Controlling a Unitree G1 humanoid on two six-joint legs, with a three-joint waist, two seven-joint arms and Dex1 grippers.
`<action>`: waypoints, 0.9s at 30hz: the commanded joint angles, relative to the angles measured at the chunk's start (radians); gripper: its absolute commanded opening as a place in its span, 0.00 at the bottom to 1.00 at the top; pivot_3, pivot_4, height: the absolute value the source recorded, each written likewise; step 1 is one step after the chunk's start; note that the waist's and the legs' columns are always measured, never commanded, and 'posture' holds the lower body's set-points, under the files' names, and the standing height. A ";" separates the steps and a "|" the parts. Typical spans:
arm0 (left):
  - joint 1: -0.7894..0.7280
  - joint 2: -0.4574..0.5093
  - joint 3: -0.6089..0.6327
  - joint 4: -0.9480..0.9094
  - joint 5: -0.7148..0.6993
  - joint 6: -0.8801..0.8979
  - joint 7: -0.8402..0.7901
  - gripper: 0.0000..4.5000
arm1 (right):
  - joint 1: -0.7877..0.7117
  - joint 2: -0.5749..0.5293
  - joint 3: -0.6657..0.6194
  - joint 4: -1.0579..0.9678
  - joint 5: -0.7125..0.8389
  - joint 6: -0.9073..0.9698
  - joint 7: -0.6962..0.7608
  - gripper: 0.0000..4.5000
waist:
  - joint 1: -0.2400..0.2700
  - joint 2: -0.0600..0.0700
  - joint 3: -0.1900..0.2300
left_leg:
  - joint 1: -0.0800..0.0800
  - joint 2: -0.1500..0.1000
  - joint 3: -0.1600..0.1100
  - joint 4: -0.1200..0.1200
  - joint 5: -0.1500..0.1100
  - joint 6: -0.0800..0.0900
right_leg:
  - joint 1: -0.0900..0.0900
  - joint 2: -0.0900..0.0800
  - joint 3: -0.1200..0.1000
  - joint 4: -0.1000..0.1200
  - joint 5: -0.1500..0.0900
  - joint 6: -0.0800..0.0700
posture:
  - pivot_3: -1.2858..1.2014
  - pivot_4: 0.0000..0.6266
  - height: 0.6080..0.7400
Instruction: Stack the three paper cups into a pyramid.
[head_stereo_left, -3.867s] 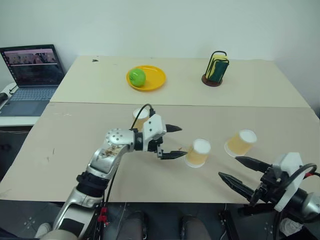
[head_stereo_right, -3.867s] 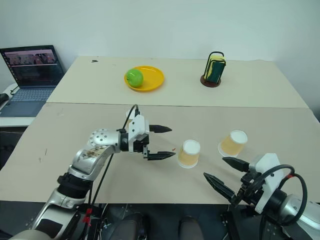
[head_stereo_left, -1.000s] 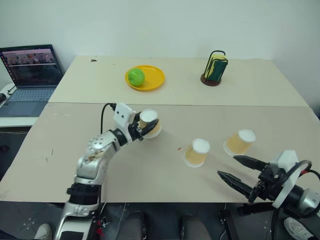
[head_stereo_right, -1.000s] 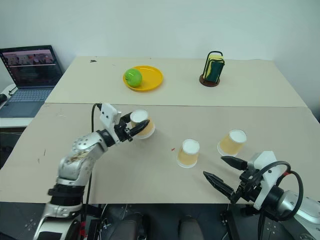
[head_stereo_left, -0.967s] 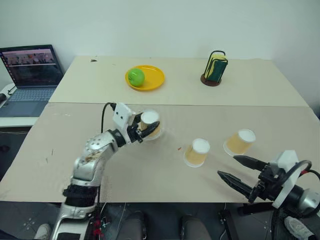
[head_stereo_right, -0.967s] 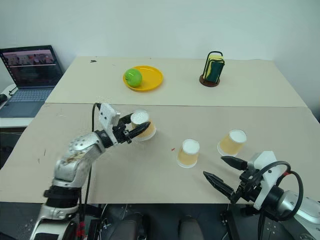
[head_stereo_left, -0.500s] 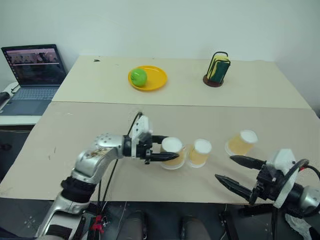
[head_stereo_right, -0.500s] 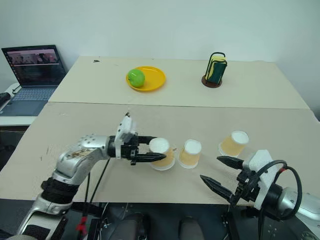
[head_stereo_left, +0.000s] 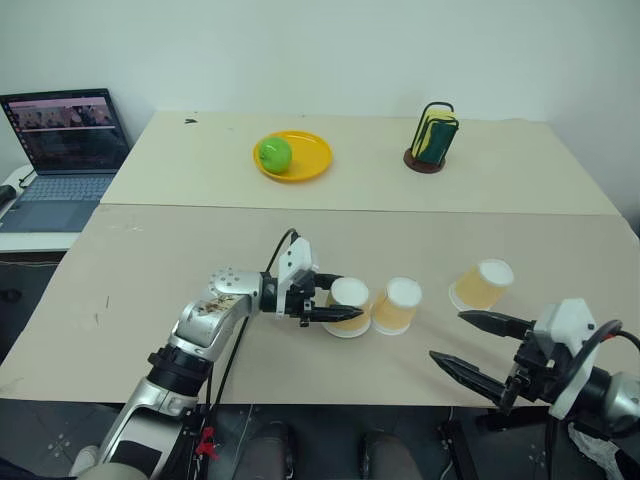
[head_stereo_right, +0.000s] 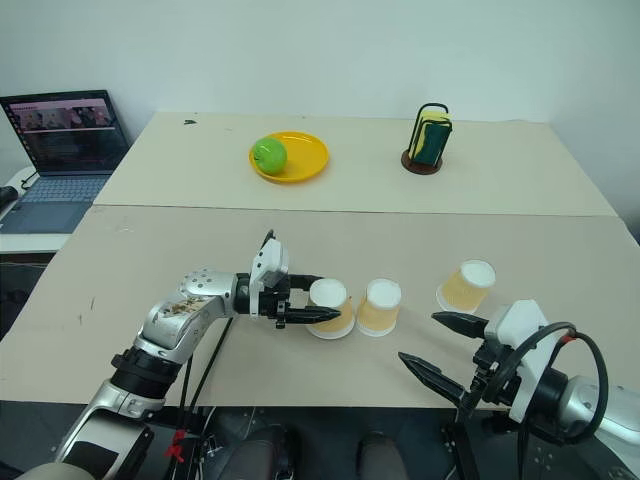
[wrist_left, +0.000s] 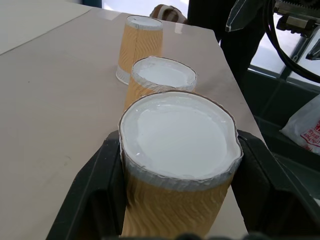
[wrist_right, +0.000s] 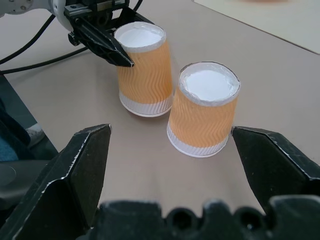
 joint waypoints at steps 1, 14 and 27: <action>-0.026 -0.014 -0.010 0.017 0.028 -0.047 -0.008 0.53 | 0.003 0.001 -0.037 -0.028 0.020 -0.001 0.001 1.00 | 0.000 0.000 0.000 | 0.000 0.000 0.000 0.000 0.000 0.000 | 0.000 0.000 0.000 0.000 0.000 0.000 | 0.52 0.24 0.96; -0.025 -0.054 -0.027 0.045 0.067 -0.089 -0.010 0.53 | 0.026 0.005 -0.068 -0.046 0.046 -0.002 -0.008 1.00 | 0.000 0.000 0.000 | 0.000 0.000 0.000 0.000 0.000 0.000 | 0.000 0.000 0.000 0.000 0.000 0.000 | 0.52 0.24 0.96; -0.023 -0.045 -0.029 0.050 0.080 -0.093 -0.018 0.70 | 0.014 -0.004 -0.067 -0.042 0.057 0.003 -0.024 1.00 | 0.000 0.000 0.000 | 0.000 0.000 0.000 0.000 0.000 0.000 | 0.000 0.000 0.000 0.000 0.000 0.000 | 0.52 0.24 0.96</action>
